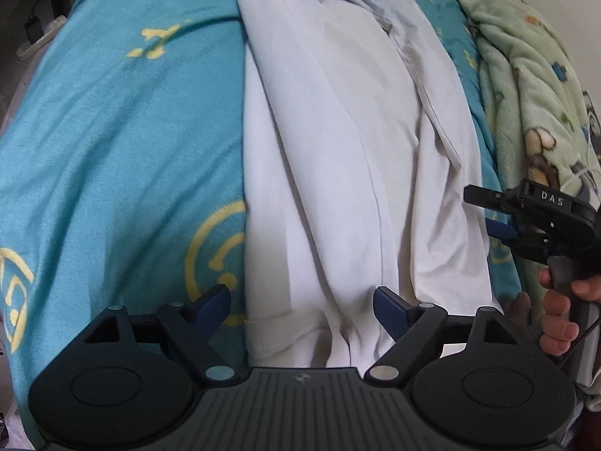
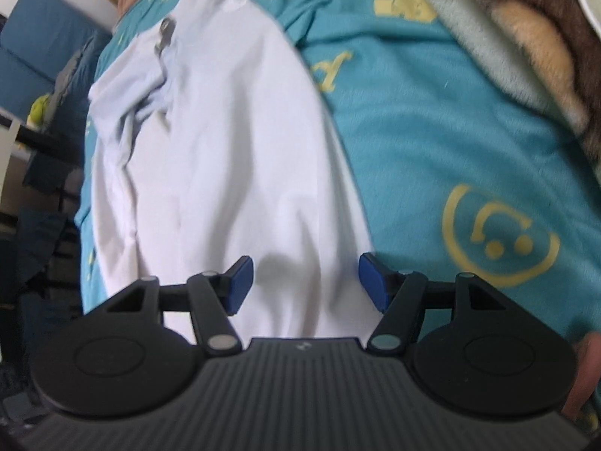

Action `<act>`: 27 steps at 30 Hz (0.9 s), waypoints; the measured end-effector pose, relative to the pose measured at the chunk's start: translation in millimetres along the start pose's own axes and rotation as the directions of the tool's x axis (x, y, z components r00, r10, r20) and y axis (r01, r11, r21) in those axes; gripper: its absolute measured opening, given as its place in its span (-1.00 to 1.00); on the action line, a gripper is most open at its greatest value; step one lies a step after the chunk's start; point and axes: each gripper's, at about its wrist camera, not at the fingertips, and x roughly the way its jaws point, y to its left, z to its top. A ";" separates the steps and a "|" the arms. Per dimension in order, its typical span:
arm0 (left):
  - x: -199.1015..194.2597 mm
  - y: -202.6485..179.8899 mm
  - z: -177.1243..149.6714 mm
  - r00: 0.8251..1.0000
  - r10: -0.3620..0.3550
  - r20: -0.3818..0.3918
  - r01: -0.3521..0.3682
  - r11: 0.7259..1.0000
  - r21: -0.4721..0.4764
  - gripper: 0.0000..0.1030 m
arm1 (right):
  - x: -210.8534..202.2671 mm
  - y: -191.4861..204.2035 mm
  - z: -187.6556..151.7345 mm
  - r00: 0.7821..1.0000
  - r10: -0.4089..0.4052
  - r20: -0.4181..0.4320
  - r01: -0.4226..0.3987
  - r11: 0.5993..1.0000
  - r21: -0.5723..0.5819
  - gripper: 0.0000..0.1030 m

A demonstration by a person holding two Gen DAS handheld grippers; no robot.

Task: Fold clothes
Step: 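Move both grippers to the hem end of the white shirt strip, then grasp the hem with both grippers and fold it up onto the collar half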

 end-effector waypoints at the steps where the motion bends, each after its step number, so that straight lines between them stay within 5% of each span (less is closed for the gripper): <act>1: 1.9 -2.5 -3.7 1.000 -0.014 -0.020 0.014 1.000 0.011 0.56 | -0.4 3.5 -3.6 1.000 0.007 -0.025 -0.007 1.000 -0.013 0.27; 8: 2.6 -6.5 -21.0 0.998 -0.018 -0.065 0.022 0.997 0.069 0.36 | -1.9 27.0 -32.0 0.970 0.043 -0.240 -0.064 0.995 -0.082 0.27; 10: 1.4 -6.0 -23.4 0.997 -0.014 -0.073 0.019 0.997 0.073 0.13 | -0.5 36.0 -43.5 0.955 0.056 -0.290 -0.094 0.988 -0.119 0.26; 14: 0.6 -9.4 -27.8 0.997 0.020 -0.076 -0.012 0.995 0.102 -0.13 | -2.9 44.9 -54.3 0.970 0.005 -0.245 -0.049 0.983 -0.176 0.16; 19: -3.0 -16.5 -32.0 0.997 0.059 -0.047 -0.052 0.989 0.136 -0.65 | -9.6 50.5 -56.6 0.981 -0.003 -0.192 -0.043 0.971 -0.235 -0.68; 27: -39.8 -26.6 -39.7 0.997 -0.003 0.077 -0.008 0.991 0.136 -0.84 | -38.9 57.2 -60.9 0.997 0.056 -0.045 -0.068 0.942 -0.328 -0.83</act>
